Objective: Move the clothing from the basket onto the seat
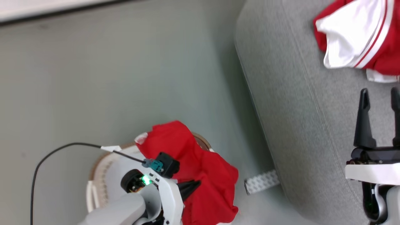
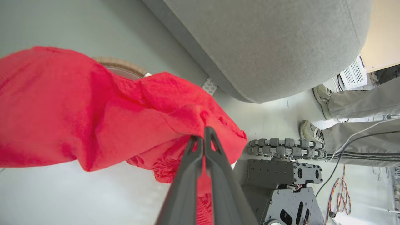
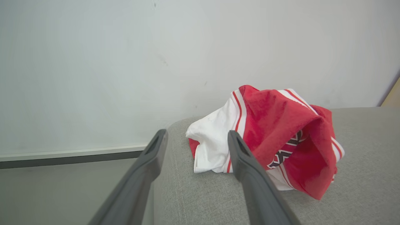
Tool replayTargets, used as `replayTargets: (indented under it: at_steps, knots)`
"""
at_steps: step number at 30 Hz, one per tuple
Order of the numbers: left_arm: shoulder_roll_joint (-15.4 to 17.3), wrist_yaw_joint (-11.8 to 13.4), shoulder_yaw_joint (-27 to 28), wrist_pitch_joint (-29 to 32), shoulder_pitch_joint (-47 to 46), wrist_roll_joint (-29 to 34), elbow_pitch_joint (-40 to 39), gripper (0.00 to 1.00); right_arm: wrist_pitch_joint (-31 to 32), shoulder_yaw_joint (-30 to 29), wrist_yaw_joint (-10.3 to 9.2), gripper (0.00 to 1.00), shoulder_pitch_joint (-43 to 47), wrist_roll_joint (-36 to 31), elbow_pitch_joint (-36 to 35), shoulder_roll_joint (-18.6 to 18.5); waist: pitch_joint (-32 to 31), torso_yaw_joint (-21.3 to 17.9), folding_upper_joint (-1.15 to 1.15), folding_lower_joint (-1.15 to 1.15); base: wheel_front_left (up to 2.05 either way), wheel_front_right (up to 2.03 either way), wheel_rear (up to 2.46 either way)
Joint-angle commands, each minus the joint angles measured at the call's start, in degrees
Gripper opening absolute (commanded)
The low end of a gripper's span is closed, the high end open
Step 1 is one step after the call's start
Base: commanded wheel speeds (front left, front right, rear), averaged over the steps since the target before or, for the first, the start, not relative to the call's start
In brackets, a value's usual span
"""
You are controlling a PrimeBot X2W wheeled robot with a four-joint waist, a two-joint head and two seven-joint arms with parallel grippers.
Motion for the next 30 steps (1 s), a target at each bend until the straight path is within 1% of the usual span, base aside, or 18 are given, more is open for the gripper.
replayTargets:
  at_steps: [1,12,19,24,30]
  knots:
    - [-0.3,0.0,0.0,-1.3,0.6,-1.0,0.2,0.0,-0.2,0.1,-0.13,1.0,0.1,-0.7,0.6,-0.1,-4.4,2.5,0.0,0.0,0.0,0.0,0.0]
    - [-3.1,0.0,0.0,-11.5,2.3,-2.1,1.6,0.0,-0.2,2.8,-0.13,1.0,1.6,-2.9,5.9,-0.1,-17.3,6.2,0.0,0.0,0.0,0.0,0.0]
    - [-4.1,0.4,1.8,-15.2,0.6,-0.3,1.1,0.0,-0.2,4.5,-0.13,1.0,3.1,-2.2,8.5,-0.1,-22.9,8.1,0.0,0.0,0.0,0.0,0.0]
    - [-3.6,2.3,4.0,-16.1,-0.5,0.6,-1.8,0.0,-0.2,6.3,-0.13,1.0,4.1,-1.5,10.2,-0.1,-26.2,9.6,0.0,0.0,0.0,0.0,0.0]
    - [-2.1,5.6,7.8,-16.5,-2.0,2.5,-7.2,0.0,-0.2,8.2,-0.13,1.0,5.2,-0.2,11.5,-0.1,-29.1,11.2,0.0,0.0,0.0,0.0,0.0]
